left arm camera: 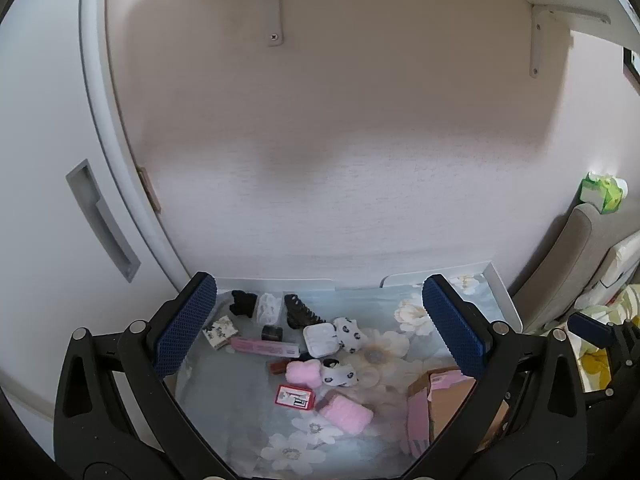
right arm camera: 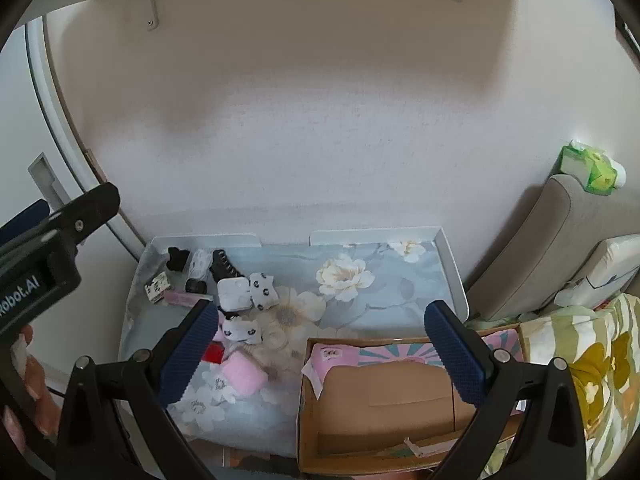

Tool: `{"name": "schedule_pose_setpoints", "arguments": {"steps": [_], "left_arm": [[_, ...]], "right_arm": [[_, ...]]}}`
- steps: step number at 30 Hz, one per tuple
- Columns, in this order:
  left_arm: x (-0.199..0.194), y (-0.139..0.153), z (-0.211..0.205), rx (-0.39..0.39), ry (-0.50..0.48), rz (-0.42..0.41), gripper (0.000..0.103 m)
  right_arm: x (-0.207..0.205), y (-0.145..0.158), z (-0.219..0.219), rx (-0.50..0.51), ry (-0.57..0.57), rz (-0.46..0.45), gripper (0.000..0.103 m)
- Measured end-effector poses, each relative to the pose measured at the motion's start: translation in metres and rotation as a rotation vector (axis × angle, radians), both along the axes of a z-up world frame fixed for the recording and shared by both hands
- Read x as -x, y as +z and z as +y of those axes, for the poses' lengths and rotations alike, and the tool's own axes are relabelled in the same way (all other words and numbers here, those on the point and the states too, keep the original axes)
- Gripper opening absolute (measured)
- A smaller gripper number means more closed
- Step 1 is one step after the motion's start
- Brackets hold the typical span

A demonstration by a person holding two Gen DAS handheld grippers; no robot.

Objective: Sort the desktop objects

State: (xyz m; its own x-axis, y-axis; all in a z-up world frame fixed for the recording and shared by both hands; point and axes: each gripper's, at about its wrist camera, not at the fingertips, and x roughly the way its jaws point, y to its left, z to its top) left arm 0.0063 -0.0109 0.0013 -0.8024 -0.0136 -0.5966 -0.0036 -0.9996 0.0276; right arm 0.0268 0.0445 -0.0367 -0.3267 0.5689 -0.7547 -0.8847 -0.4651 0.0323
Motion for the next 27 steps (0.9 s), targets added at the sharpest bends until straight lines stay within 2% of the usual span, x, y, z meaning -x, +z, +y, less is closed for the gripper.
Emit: {"name": "schedule_pose_setpoints", "arguments": {"steps": [5, 10, 17, 22, 27], "left_arm": [[0.000, -0.001, -0.001, -0.035, -0.041, -0.016, 0.103], [-0.002, -0.002, -0.004, -0.065, -0.071, -0.018, 0.103], [-0.005, 0.001, -0.011, -0.002, -0.011, 0.011, 0.103], [-0.006, 0.005, -0.020, -0.053, -0.031, 0.016, 0.103], [-0.005, 0.004, -0.017, -0.039, -0.015, 0.001, 0.103]], "right_arm": [[0.007, 0.003, -0.005, -0.024, 0.016, -0.043, 0.103], [0.004, 0.007, -0.008, -0.016, 0.034, 0.003, 0.103], [-0.001, 0.006, -0.005, 0.029, 0.032, 0.053, 0.103], [0.001, 0.006, -0.007, 0.029, 0.033, 0.056, 0.103], [0.003, 0.008, -0.008, 0.012, 0.025, 0.027, 0.103]]}}
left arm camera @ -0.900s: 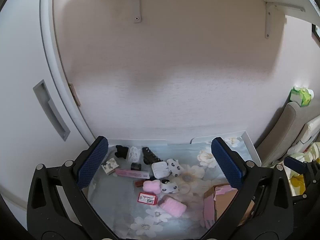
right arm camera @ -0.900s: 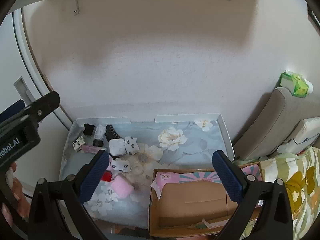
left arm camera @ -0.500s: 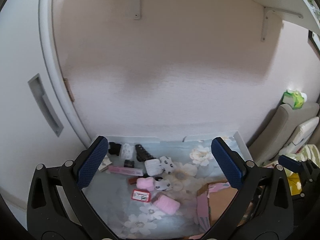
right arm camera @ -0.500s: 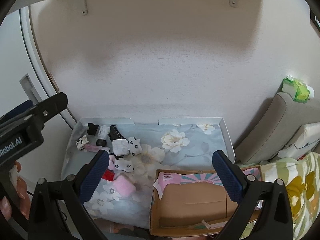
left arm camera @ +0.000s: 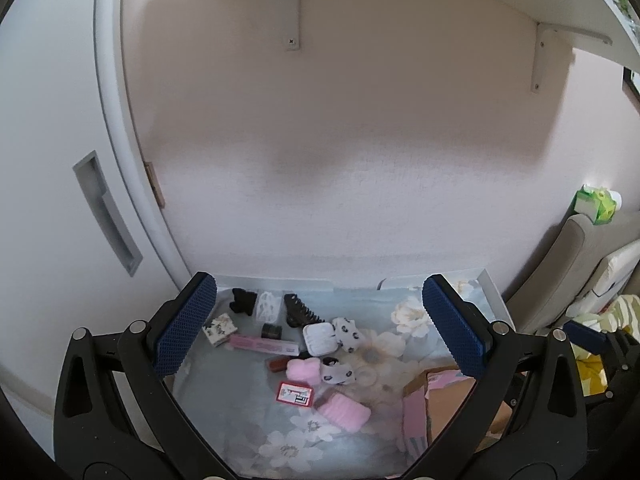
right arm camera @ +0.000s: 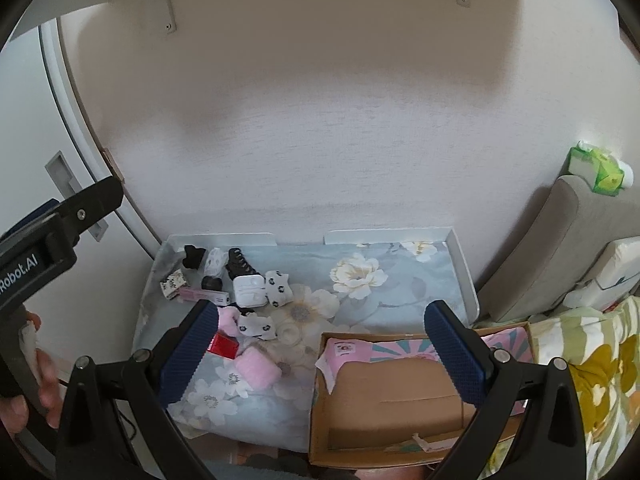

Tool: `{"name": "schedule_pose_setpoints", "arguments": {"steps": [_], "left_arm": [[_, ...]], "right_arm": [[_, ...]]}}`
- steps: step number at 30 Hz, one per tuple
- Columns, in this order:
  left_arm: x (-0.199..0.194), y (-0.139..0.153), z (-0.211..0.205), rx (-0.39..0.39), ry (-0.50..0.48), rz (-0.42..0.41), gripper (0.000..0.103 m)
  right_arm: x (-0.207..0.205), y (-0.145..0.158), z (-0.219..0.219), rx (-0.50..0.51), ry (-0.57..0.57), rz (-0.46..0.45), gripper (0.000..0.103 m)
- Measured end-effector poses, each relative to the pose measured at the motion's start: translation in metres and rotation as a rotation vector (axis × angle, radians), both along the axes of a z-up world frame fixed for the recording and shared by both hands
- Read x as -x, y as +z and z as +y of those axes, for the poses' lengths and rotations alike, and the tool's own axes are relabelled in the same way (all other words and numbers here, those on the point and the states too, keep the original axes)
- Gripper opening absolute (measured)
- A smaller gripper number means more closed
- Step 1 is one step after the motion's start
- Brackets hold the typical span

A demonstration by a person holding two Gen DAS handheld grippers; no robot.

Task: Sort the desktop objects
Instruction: 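Move both tools toward the items on the floral tray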

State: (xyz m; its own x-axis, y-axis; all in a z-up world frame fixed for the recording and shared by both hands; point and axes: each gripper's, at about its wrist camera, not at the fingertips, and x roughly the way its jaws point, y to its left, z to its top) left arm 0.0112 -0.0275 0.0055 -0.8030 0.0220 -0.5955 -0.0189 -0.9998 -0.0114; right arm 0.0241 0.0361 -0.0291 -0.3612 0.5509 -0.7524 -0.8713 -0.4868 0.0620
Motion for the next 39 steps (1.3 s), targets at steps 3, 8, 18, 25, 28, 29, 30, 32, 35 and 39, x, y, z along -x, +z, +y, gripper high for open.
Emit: {"name": "schedule_pose_setpoints", "arguments": {"steps": [3, 8, 18, 25, 28, 29, 30, 32, 35, 39], "left_arm": [[0.001, 0.001, 0.000, -0.020, -0.006, -0.014, 0.103], [0.002, 0.002, 0.000, -0.036, 0.004, -0.014, 0.103], [0.000, -0.001, -0.004, -0.029, -0.005, -0.020, 0.103], [-0.002, -0.003, -0.005, -0.027, -0.022, -0.016, 0.103], [-0.003, -0.004, -0.007, -0.035, -0.031, -0.012, 0.103], [-0.003, -0.004, -0.007, -0.046, -0.033, -0.011, 0.103], [-0.003, -0.004, -0.008, -0.052, -0.035, -0.012, 0.103], [-0.001, -0.004, -0.009, -0.068, -0.042, -0.020, 0.103], [0.002, -0.007, -0.011, -0.073, -0.033, -0.035, 0.103], [0.004, -0.010, -0.013, -0.067, -0.028, -0.055, 0.103]], "right_arm": [[0.002, 0.001, 0.000, -0.017, -0.002, -0.027, 0.103], [0.001, 0.002, -0.002, -0.018, -0.001, -0.018, 0.103], [0.002, 0.001, -0.001, -0.025, -0.008, -0.036, 0.103], [0.003, 0.000, -0.001, -0.024, 0.004, -0.024, 0.103], [0.001, 0.004, -0.003, -0.026, 0.032, 0.024, 0.103], [0.000, 0.007, -0.004, -0.030, 0.041, 0.048, 0.103], [0.001, 0.008, -0.005, -0.038, 0.043, 0.055, 0.103], [0.001, 0.010, -0.006, -0.055, 0.043, 0.050, 0.103], [0.003, 0.011, -0.005, -0.075, 0.032, 0.021, 0.103], [0.001, 0.010, -0.005, -0.073, 0.032, 0.042, 0.103]]}}
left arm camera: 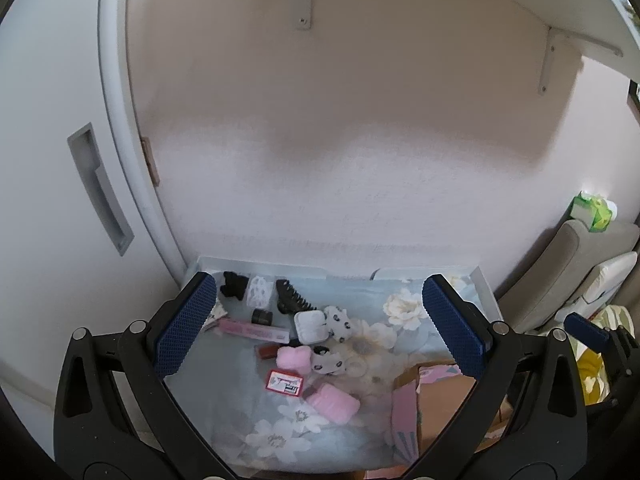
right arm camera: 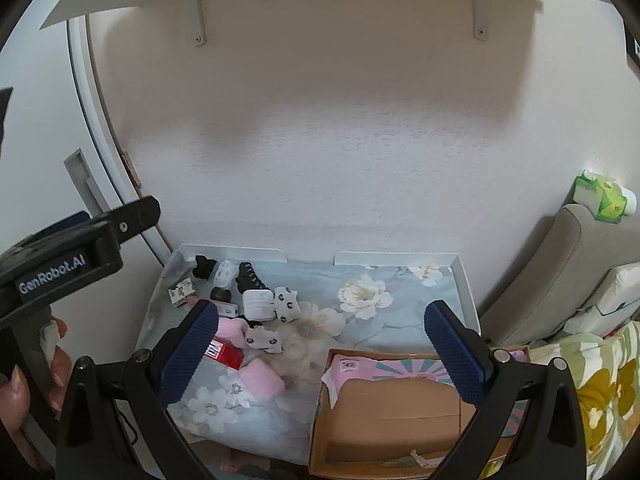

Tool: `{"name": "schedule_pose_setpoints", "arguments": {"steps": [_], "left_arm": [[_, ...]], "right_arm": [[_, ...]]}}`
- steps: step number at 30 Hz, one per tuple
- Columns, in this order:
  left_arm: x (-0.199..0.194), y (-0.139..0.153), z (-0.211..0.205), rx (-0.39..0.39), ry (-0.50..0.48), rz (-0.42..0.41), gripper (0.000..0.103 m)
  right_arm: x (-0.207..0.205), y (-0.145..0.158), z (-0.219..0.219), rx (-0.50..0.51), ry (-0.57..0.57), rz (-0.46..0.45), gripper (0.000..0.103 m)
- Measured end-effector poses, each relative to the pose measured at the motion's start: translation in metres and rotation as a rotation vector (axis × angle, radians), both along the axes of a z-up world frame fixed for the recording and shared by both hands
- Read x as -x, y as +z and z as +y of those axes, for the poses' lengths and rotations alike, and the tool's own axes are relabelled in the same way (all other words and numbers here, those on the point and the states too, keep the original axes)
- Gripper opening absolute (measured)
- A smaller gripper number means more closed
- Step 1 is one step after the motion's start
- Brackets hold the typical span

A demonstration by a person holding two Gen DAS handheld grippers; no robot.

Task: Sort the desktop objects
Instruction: 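Move both tools toward the items on the floral tray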

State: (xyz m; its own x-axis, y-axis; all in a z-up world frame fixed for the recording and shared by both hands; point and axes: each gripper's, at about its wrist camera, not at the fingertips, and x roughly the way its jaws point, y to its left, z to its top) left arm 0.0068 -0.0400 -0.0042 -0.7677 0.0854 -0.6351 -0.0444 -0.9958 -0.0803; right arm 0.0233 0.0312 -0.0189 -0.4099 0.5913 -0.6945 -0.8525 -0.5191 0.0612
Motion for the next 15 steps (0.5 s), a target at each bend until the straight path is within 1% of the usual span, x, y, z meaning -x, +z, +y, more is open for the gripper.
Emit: {"name": "schedule_pose_setpoints", "arguments": {"steps": [2, 5, 7, 10, 12, 15], "left_arm": [[0.003, -0.002, -0.001, 0.026, 0.009, -0.014, 0.103], [0.005, -0.003, -0.002, 0.059, 0.015, -0.022, 0.103], [0.006, -0.003, -0.004, 0.044, 0.007, -0.031, 0.103], [0.007, -0.001, -0.011, -0.011, -0.008, -0.034, 0.103], [0.007, 0.003, -0.015, -0.019, -0.008, -0.022, 0.103], [0.009, 0.009, -0.025, -0.021, -0.008, -0.008, 0.103]], "right_arm": [[-0.002, 0.001, 0.001, 0.000, -0.001, 0.012, 0.103], [-0.002, 0.001, 0.001, -0.008, -0.010, 0.002, 0.103], [-0.002, 0.001, 0.001, -0.015, -0.015, -0.011, 0.103], [-0.005, 0.002, 0.006, -0.003, -0.024, 0.003, 0.103], [-0.009, 0.003, 0.011, 0.019, -0.028, 0.030, 0.103], [-0.015, 0.005, 0.021, 0.041, -0.039, 0.043, 0.103]]}}
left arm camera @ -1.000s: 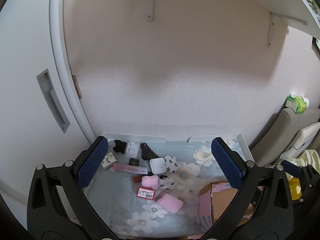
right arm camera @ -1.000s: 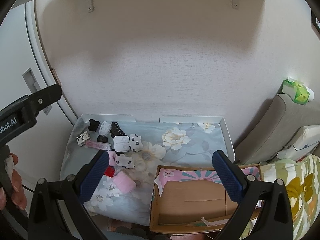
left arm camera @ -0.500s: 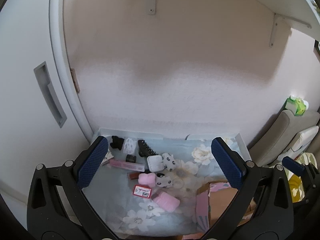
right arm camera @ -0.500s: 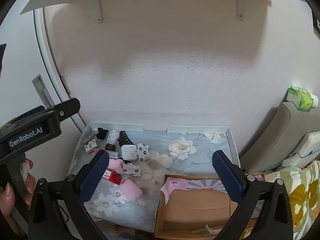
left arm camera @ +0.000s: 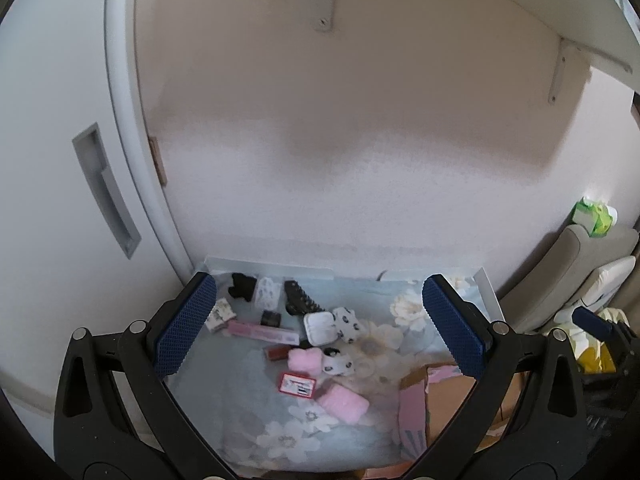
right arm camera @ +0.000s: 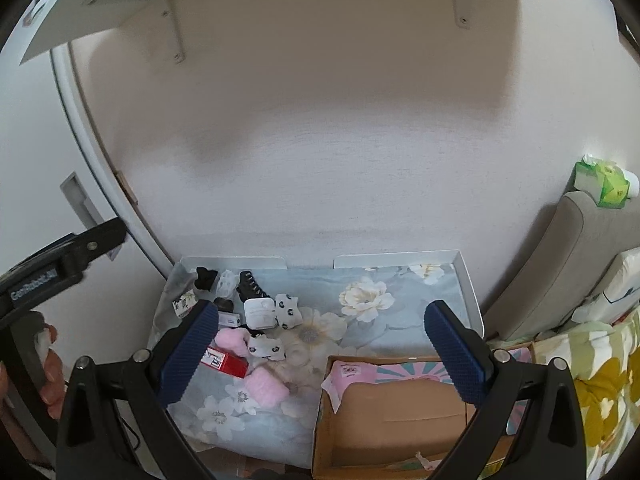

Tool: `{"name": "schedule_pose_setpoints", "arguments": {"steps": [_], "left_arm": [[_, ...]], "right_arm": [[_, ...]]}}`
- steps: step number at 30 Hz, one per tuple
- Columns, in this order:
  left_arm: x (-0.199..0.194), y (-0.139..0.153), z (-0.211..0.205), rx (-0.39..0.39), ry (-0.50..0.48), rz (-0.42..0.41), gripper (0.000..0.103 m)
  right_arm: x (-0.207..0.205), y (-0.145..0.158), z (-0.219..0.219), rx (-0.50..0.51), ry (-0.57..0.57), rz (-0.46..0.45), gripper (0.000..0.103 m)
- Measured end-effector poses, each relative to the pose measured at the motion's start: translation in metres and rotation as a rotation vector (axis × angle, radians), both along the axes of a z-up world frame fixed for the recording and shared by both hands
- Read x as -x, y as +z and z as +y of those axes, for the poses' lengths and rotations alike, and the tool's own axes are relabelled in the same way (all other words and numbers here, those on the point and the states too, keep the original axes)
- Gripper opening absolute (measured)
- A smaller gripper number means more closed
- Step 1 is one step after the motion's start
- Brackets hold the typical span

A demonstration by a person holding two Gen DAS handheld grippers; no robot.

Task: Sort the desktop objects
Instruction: 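Move both tools toward the items on the floral tray, then grasp the red snack box with the left tool while the right tool grasps the white sock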

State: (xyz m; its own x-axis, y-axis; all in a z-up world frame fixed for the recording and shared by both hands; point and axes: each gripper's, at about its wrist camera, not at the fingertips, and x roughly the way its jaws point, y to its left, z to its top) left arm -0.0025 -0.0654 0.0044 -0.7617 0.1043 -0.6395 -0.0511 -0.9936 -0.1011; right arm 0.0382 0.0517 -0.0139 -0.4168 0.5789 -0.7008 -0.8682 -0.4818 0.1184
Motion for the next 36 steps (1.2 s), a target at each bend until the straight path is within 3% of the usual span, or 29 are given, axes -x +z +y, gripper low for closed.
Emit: {"name": "schedule_pose_setpoints", "arguments": {"steps": [5, 11, 14, 23, 30, 36], "left_arm": [[0.006, -0.009, -0.018, 0.015, -0.020, -0.006, 0.103], [0.001, -0.067, -0.023, 0.048, -0.073, -0.128, 0.103], [-0.001, -0.111, -0.022, 0.039, -0.106, -0.212, 0.103], [0.009, -0.201, -0.011, 0.024, -0.111, -0.307, 0.102], [0.024, -0.249, -0.014, 0.035, -0.098, -0.351, 0.101], [0.034, -0.268, -0.015, 0.036, -0.107, -0.363, 0.101]], "right_arm": [[-0.001, -0.006, 0.019, 0.030, 0.013, -0.048, 0.103], [0.025, -0.041, 0.036, 0.046, 0.170, -0.193, 0.103], [0.043, -0.064, 0.048, 0.074, 0.256, -0.261, 0.103], [0.105, -0.153, 0.110, 0.248, 0.428, -0.431, 0.103], [0.152, -0.227, 0.138, 0.397, 0.508, -0.496, 0.103], [0.176, -0.265, 0.148, 0.455, 0.543, -0.551, 0.102]]}}
